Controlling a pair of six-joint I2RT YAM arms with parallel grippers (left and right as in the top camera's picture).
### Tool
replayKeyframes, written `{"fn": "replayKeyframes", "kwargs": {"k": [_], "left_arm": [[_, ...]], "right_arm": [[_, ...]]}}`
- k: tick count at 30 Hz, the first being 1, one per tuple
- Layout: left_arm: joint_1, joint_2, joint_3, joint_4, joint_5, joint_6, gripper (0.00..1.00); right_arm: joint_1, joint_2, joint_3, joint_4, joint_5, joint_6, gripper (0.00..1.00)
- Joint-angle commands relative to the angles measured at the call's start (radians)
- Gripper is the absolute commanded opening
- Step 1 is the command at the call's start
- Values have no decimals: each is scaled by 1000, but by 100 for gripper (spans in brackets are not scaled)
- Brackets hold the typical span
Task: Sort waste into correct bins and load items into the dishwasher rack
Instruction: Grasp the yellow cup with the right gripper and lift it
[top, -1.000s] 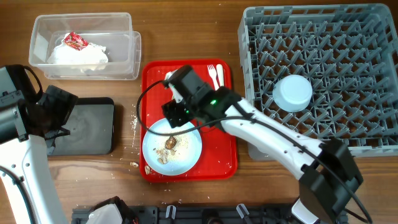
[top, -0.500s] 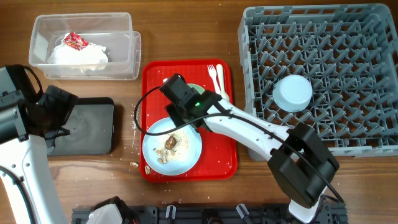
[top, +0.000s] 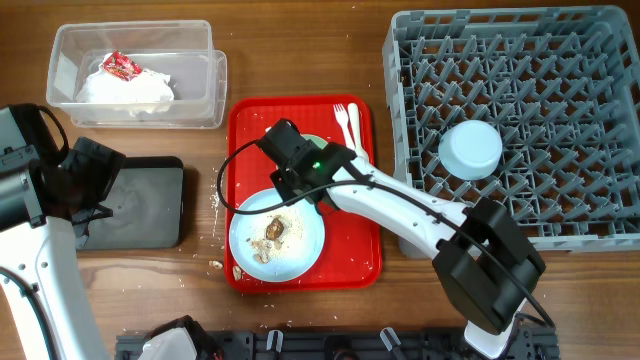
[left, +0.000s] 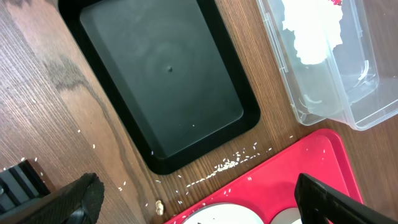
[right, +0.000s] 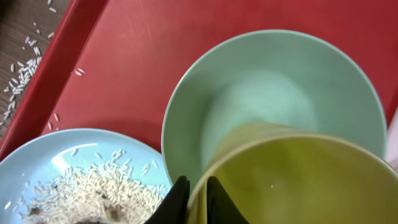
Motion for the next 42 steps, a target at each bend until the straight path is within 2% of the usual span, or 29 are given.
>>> {"fn": "replayKeyframes", "kwargs": {"k": [1, 5, 10, 18, 23, 31, 32, 34, 37, 42], "left_arm": [[7, -7, 0, 0, -3, -13, 100], [7, -7, 0, 0, -3, -13, 100], [7, -7, 0, 0, -3, -13, 100], [7, -7, 0, 0, -3, -13, 100], [7, -7, 0, 0, -3, -13, 100], [7, -7, 0, 0, -3, -13, 100], [7, -7, 0, 0, -3, -13, 100], [7, -7, 0, 0, -3, -13, 100], [7, -7, 0, 0, -3, -13, 100], [7, -7, 0, 0, -3, -13, 100]], "right_arm": [[3, 7, 103, -52, -1, 21, 9], [1, -7, 197, -138, 0, 42, 4], [-39, -87, 258, -206, -8, 71, 4], [-47, -83, 199, -226, -88, 68, 25], [-41, 27, 156, -156, -111, 40, 27], [-23, 86, 156, -153, -124, 16, 27], [-22, 86, 156, -153, -124, 16, 27], [-22, 86, 156, -153, -109, 18, 15], [-22, 86, 156, -161, -111, 20, 6], [-22, 86, 172, -169, -114, 20, 4]]}}
